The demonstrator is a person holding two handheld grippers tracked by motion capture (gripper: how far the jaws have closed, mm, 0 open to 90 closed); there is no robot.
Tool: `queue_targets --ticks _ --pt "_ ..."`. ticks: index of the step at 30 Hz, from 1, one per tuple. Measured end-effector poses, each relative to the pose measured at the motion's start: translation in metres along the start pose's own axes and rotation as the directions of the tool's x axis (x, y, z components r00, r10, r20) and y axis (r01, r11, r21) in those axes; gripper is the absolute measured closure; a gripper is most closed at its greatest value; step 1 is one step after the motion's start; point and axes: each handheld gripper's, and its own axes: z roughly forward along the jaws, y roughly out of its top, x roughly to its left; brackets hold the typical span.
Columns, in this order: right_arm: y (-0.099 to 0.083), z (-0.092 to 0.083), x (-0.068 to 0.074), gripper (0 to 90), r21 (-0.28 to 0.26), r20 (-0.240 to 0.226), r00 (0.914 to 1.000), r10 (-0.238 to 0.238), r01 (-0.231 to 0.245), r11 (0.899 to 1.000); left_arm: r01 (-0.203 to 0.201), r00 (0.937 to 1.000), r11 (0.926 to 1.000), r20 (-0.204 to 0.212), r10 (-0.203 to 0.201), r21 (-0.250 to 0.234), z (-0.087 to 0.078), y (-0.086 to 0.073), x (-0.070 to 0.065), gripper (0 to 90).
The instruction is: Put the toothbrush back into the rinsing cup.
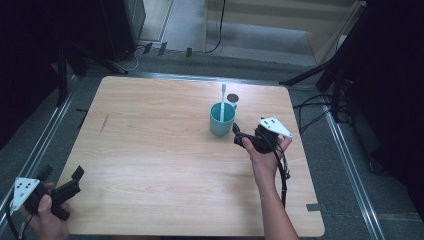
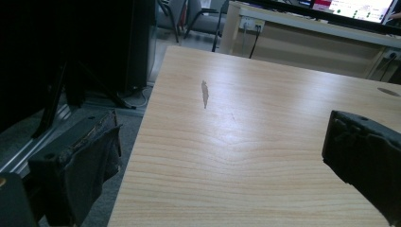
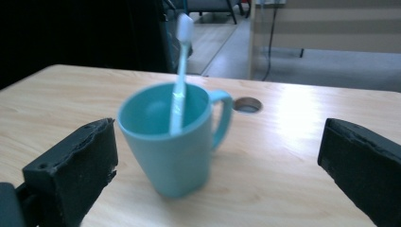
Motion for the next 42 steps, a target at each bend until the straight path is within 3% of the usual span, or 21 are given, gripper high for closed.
queue_targets --ticks 22,31,42 --pt "-0.076 -0.079 -0.066 0.0 0.029 0.086 0.9941 0.066 -0.068 0.997 -0.014 0.9999 0.9999 0.000 0.014 -0.001 0.000 0.000 -0.001 0.0" --pt "-0.100 -0.110 -0.093 0.0 0.024 0.137 0.9828 0.124 -0.128 0.991 -0.017 0.9998 0.9998 -0.001 0.017 -0.004 0.000 0.000 -0.002 0.0" --pt "-0.117 -0.142 -0.115 0.0 0.040 0.185 0.9742 0.130 -0.139 0.989 -0.024 0.9997 0.9997 -0.001 0.024 -0.004 0.000 -0.001 -0.003 0.0"
